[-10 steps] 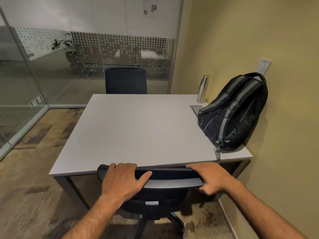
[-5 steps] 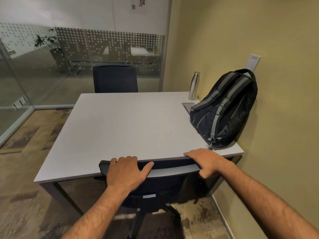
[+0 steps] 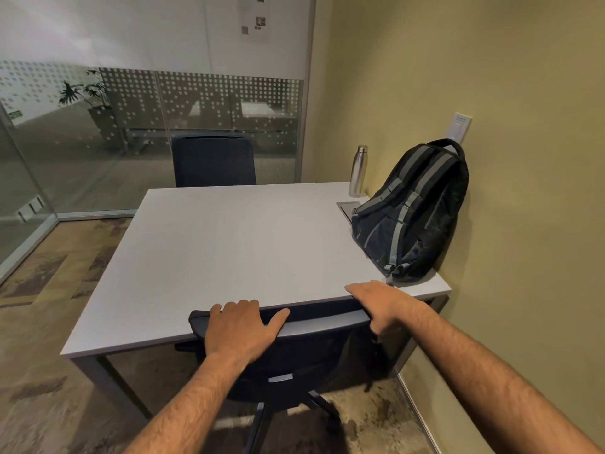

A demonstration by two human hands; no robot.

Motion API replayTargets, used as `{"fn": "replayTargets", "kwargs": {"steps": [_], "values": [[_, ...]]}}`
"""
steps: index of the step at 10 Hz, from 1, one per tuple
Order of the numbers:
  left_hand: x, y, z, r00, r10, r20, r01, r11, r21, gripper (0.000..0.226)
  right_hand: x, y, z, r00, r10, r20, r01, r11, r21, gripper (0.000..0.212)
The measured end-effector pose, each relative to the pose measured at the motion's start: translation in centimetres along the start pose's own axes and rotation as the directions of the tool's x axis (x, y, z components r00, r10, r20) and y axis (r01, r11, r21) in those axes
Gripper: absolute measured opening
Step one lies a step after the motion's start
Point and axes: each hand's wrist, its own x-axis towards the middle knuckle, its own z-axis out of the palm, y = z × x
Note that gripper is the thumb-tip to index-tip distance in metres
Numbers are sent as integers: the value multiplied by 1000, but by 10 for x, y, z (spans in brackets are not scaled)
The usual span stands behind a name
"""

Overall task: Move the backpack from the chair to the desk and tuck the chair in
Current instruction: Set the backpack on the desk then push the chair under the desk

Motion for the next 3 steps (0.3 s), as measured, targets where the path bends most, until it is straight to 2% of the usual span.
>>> {"fn": "replayTargets", "kwargs": {"steps": [1, 2, 3], "values": [[-4, -1, -4, 1000, 15, 9, -14, 999, -30, 93, -6, -3, 2, 999, -27, -22, 27, 999, -37, 102], [-12, -5, -10, 1000, 26, 8, -24, 992, -121, 89, -30, -16, -5, 996, -82, -44, 84, 996, 26, 114], [-15, -1, -18, 997, 44, -63, -55, 981, -184, 95, -52, -26, -17, 979, -121, -166, 135, 988, 79, 108]]}}
